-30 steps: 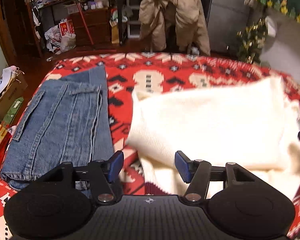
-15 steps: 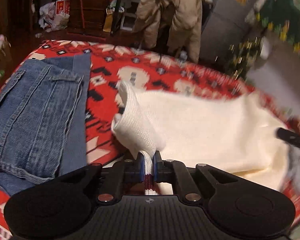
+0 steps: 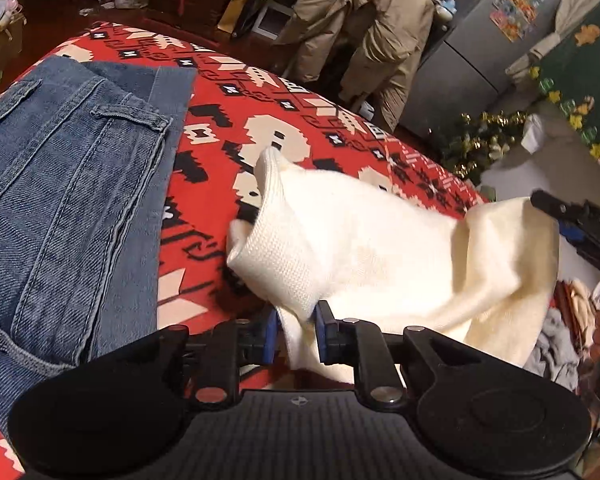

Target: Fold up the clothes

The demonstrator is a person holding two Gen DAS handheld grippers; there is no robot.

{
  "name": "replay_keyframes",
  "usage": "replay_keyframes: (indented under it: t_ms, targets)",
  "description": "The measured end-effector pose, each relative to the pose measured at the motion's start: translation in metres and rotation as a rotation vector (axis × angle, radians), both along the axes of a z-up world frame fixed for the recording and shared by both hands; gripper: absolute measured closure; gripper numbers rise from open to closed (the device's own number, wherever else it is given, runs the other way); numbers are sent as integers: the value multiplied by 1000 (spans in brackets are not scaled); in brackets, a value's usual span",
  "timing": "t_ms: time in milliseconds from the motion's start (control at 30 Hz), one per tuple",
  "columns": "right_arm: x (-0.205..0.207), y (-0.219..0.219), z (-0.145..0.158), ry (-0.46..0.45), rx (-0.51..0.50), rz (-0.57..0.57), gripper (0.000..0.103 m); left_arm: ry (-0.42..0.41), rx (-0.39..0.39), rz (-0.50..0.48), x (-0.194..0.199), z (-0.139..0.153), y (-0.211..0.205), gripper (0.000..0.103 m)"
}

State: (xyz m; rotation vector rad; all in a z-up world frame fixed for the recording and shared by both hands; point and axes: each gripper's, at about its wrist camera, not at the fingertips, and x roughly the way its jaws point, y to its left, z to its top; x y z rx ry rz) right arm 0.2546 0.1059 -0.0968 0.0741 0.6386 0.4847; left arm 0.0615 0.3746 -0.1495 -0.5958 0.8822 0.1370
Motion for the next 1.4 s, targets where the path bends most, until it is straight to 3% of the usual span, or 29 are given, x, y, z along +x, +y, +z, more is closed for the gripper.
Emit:
replay_keyframes:
  t_ms: [100,433,533,567,600,733,833,967,1033,1167,1333,1400]
  targets:
    - [-24,-19,-9,38,5,-10,63,13,7,0,-8,0,-1,74]
    - [-124,-102,-42,185,132,-105,62,67,-42,-1,-29,-10,-7,73]
    - [-138,-106,-58,219,142,-107,62,50,22,-21,-30,-8,-18,77]
    - [-143,-105,-64,228,136,-102,62,52,24,-21,-28,-9,-19,91]
    - [-144,-102,-70,236,125,-95,62,53,25,-22,-27,-10,-20,97]
    - [-140,-93,-89,272,98,-58,62,43,20,26,-28,-2,-17,97]
    - [-135,-91,-96,275,90,-37,62,-73,-39,102,-38,29,2,97]
    - [-127,-89,-98,262,90,-17,62,-198,2,233,-58,67,34,98]
    - [-122,-87,-99,260,105,-3,62,-216,10,293,-67,72,51,98]
    - [-113,-75,-105,282,127,40,62,-180,-22,356,-72,62,70,98]
    - [-105,-55,-113,280,102,69,62,-149,-61,330,-63,50,68,98]
    - [-95,-50,-112,275,138,64,71,-140,-61,305,-59,49,62,98]
